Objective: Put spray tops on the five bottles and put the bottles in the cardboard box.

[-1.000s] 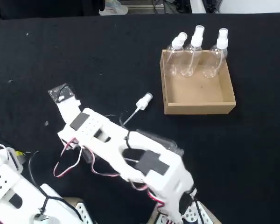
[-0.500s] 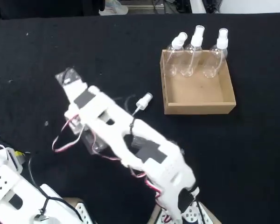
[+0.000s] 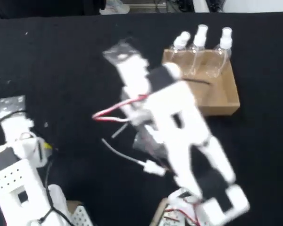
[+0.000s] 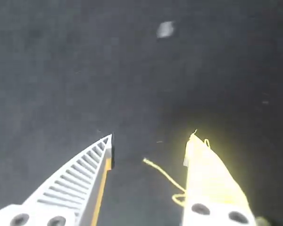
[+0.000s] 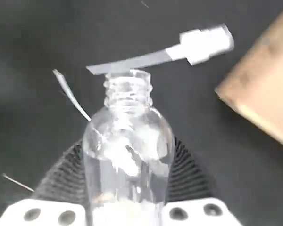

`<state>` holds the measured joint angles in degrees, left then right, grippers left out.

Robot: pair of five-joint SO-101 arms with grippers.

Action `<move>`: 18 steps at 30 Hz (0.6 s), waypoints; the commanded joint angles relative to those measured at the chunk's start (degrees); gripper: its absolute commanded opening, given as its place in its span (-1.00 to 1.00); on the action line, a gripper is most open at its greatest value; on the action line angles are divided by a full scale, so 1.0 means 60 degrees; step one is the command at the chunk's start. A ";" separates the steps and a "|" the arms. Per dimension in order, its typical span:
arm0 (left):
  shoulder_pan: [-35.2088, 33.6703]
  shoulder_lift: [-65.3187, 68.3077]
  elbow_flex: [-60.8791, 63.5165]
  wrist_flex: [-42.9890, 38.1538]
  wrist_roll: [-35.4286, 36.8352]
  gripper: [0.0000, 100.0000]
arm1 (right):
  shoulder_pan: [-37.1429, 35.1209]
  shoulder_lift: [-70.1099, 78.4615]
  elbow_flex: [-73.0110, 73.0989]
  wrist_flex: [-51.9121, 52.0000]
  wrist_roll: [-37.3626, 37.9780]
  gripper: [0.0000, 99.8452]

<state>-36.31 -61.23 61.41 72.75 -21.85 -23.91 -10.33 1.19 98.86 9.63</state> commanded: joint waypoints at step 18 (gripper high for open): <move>0.5048 -0.0059 0.1604 -0.2828 0.1729 -0.50 | 1.2982 -0.3582 0.7363 -0.6300 0.7546 -0.98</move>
<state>-9.14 -61.23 68.18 61.41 -14.37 49.49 -36.79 45.58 70.90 53.76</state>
